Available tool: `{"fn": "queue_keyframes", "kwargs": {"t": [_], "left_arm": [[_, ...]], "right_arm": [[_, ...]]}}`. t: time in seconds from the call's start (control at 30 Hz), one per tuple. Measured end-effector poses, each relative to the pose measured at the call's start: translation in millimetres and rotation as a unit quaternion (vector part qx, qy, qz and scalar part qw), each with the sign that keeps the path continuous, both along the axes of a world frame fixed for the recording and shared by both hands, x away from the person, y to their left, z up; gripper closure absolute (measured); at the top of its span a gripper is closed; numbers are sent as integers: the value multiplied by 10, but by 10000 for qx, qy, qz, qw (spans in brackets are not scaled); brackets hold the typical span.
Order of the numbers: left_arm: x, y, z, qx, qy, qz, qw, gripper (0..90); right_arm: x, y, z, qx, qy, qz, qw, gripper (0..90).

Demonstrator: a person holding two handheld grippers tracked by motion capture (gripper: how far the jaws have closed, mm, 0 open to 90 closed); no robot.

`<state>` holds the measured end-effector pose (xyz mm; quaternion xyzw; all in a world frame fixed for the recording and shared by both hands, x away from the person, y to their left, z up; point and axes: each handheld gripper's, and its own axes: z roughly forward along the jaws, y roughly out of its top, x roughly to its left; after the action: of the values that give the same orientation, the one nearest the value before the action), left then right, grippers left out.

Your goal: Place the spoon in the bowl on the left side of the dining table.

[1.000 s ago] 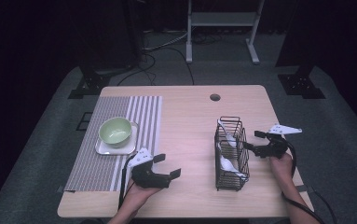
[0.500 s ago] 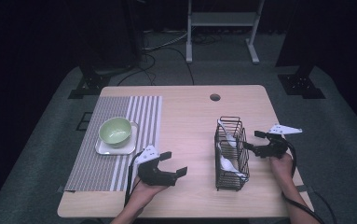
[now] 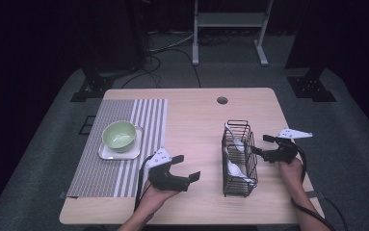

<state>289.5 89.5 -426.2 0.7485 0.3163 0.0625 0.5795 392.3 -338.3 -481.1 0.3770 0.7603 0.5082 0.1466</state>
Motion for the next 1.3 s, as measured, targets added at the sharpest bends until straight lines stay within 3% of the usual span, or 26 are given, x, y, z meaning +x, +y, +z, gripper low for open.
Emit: {"fn": "queue_keyframes", "kwargs": {"t": [0.33,1.3], "left_arm": [[10,-89,-16,-28,49,-88,9999,87],[33,-403,194,-270,68,-381,9989,88]], "right_arm": [[-2,3,0,-4,-4,13,10000,123],[1,9,0,-34,-8,32,10000,123]]}}
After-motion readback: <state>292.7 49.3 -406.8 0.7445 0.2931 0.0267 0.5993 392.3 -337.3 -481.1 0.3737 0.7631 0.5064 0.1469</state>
